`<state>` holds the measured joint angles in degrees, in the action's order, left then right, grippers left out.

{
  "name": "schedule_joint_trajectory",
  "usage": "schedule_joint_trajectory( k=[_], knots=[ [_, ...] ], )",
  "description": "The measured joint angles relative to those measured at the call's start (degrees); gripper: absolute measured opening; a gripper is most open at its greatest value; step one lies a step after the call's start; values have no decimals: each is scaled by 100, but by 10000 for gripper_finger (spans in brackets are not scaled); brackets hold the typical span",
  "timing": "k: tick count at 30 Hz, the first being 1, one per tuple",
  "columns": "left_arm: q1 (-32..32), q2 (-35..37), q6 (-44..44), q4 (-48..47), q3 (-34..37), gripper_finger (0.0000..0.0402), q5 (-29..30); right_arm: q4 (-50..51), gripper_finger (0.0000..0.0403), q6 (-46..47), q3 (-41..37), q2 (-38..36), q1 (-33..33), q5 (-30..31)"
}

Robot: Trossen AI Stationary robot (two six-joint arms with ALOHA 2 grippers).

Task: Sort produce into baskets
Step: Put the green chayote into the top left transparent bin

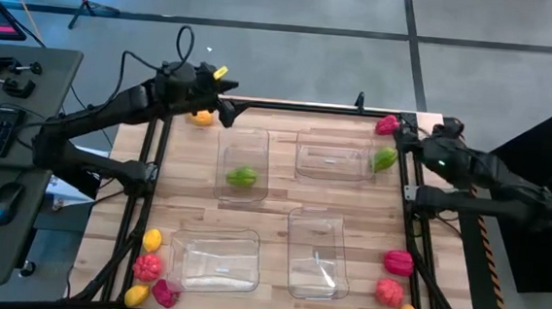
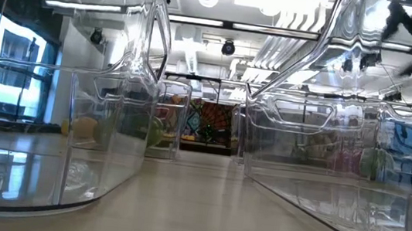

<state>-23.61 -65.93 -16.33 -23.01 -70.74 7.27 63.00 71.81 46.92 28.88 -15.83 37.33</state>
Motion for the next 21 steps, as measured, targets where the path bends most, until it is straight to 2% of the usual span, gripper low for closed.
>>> schedule_joint_trajectory(
  k=[2, 4, 7, 10, 16, 21],
  knots=[
    [-148, -17, 0, 22, 0, 390, -59, 981, 369, 293, 360, 376, -427, -526],
    [-284, -17, 24, 42, 0, 390, -61, 1416, 369, 289, 564, 710, -781, -994],
    [-403, -16, 215, 49, 0, 390, -57, 1350, 369, 292, 689, 1096, -1095, -1344],
    [-453, -1, 290, 21, 0, 390, -70, 1202, 369, 301, 705, 1355, -1131, -1778],
    [-453, 6, 299, -323, 0, 390, -72, 258, 369, 326, 441, 1788, -1162, -1820],
    [-453, 4, 401, -734, 0, 390, -70, 309, 369, 824, 382, 2287, -1669, -1610]
  ],
)
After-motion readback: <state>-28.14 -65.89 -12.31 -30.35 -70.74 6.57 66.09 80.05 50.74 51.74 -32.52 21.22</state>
